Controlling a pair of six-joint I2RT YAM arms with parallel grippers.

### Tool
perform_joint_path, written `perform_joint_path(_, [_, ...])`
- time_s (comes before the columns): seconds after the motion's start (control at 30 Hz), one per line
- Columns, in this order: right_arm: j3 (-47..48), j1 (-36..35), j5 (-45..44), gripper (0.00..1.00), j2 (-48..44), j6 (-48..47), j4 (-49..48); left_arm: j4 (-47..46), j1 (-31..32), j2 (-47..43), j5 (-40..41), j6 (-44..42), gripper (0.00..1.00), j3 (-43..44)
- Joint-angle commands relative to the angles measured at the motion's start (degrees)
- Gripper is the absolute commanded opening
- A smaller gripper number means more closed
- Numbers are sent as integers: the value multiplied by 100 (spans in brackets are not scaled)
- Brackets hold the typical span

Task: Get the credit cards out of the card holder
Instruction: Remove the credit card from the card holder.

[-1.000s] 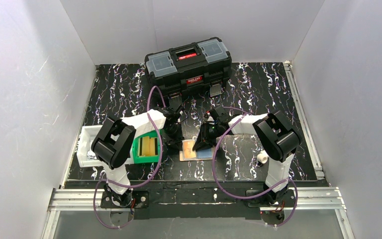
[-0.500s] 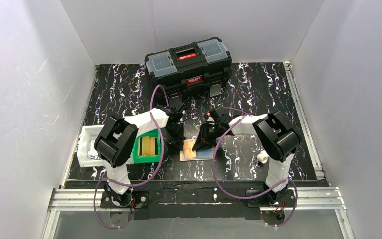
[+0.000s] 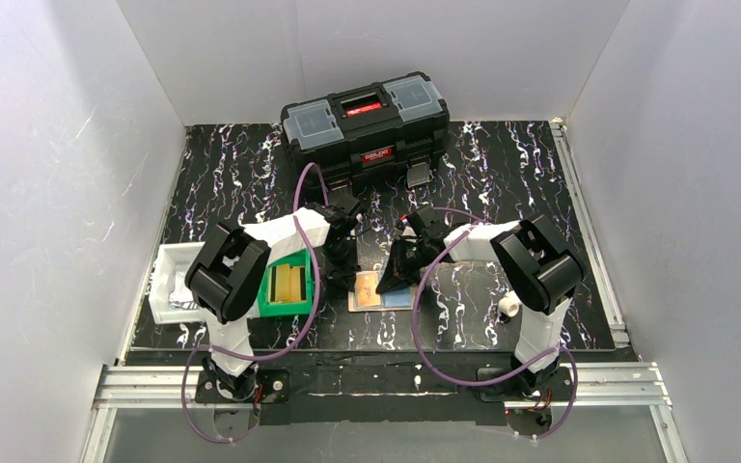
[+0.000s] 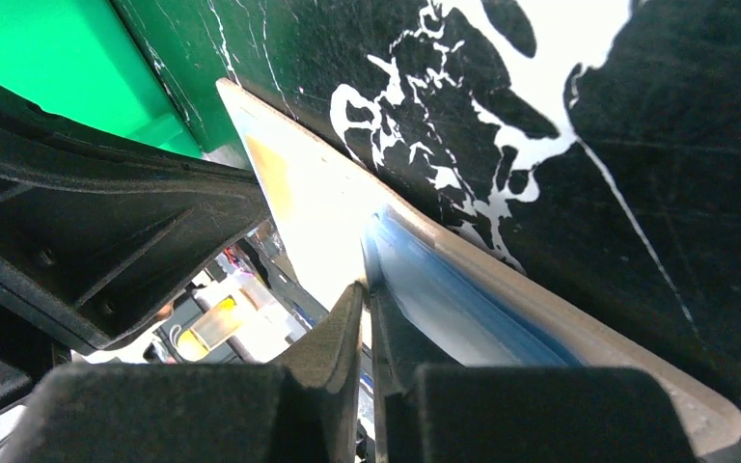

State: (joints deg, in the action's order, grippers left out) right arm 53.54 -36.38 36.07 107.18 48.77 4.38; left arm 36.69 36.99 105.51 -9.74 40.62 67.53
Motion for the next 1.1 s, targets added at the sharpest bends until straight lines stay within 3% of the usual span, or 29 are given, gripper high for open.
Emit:
perform_joint_path(0.0, [-155,71,-291,11,-245,-196,134,172,178,308,78,126,0,-292])
perform_joint_path(1.07, [-508,353,-429,14,-637,-396,240,192,32,118,194,186,0,-578])
